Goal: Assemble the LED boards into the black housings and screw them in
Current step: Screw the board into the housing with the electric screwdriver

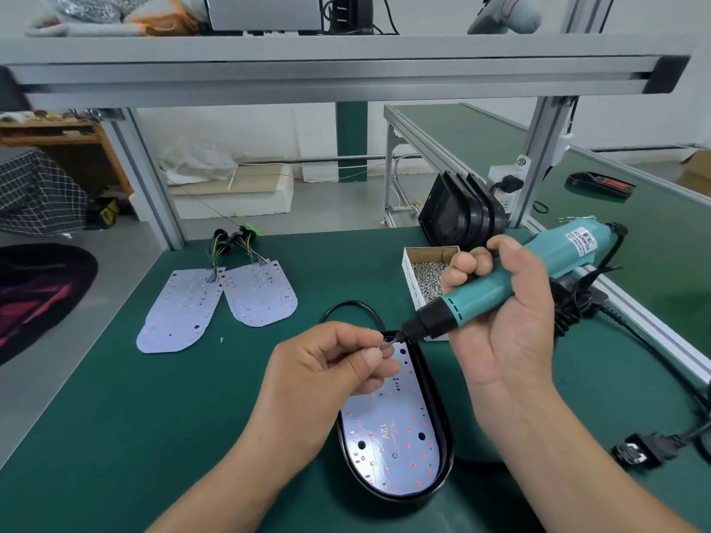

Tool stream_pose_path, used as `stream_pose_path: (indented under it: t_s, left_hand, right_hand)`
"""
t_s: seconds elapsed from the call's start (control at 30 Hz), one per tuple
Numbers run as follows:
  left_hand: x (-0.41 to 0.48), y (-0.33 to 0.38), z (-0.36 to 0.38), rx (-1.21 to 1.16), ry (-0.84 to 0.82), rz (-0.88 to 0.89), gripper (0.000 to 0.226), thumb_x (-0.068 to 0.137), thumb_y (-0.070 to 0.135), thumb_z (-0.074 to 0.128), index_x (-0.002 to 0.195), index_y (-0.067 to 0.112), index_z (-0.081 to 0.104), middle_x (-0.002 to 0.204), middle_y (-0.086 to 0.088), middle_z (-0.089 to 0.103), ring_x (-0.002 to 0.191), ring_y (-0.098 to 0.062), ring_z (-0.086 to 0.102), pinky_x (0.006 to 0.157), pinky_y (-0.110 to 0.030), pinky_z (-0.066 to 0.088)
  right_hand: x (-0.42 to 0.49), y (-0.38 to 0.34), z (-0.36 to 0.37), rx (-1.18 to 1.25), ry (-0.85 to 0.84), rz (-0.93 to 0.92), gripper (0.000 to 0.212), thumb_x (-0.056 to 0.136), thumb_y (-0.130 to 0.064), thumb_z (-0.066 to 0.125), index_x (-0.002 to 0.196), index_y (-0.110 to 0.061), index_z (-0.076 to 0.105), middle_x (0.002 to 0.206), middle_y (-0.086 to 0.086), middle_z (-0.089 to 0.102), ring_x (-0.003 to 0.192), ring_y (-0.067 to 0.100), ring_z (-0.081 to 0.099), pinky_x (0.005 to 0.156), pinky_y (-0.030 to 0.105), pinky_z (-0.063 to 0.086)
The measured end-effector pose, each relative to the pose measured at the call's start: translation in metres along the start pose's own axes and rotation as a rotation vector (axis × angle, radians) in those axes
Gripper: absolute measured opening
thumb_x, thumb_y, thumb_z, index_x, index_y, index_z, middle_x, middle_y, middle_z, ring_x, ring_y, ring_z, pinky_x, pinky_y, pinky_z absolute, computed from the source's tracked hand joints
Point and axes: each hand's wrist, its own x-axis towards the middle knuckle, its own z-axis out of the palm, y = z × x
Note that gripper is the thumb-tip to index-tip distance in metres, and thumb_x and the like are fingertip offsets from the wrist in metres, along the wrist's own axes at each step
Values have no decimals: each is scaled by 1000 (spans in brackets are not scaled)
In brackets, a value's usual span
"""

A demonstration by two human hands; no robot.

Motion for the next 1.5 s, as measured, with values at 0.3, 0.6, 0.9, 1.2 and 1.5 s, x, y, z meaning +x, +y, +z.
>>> stream_pose_path:
  t_s: [0.3, 0.6, 0.9, 1.2, 1.5]
  left_hand:
    - [0, -1, 0, -16, 0, 0, 31, 95, -6, 70, 91, 21, 82, 94, -13, 82, 93, -27, 81, 72, -25, 62]
    - [1, -5, 0, 15, 89, 84, 35, 92, -6, 72, 88, 27, 82, 93, -8, 82, 89, -27, 81, 72, -25, 62]
    - [7, -11, -9, 159, 184, 161, 35, 90, -1, 79, 89, 34, 81, 90, 0, 82, 86, -20, 80, 75, -20, 58]
    - [1, -15, -5, 313, 177, 205, 36, 91, 9, 81, 98, 45, 80, 96, 16, 81, 92, -6, 77, 80, -12, 55]
    - [-1, -13, -8, 365, 144, 314, 46, 86, 33, 81, 126, 49, 65, 122, 22, 74, 108, -11, 71, 82, -14, 53]
  right_hand:
    - [-1, 1, -2, -4, -7, 0, 10, 99, -14, 61, 89, -15, 60, 74, 1, 50, 71, 16, 58, 66, 26, 53]
    - [-3, 6, -2, -48, -17, -12, 18, 102, -30, 67, 93, -16, 62, 77, 1, 53, 77, 18, 61, 76, 29, 56]
    - [-6, 19, -6, -115, -19, -4, 28, 96, -47, 69, 88, -20, 72, 79, 3, 58, 84, 23, 68, 81, 38, 60]
    - [-1, 19, -13, -83, 103, 12, 38, 93, -50, 71, 97, -14, 60, 77, 4, 57, 81, 23, 69, 80, 35, 60]
    - [1, 17, -14, -66, 112, -7, 38, 96, -49, 70, 95, -12, 62, 77, 4, 56, 81, 24, 68, 83, 35, 60]
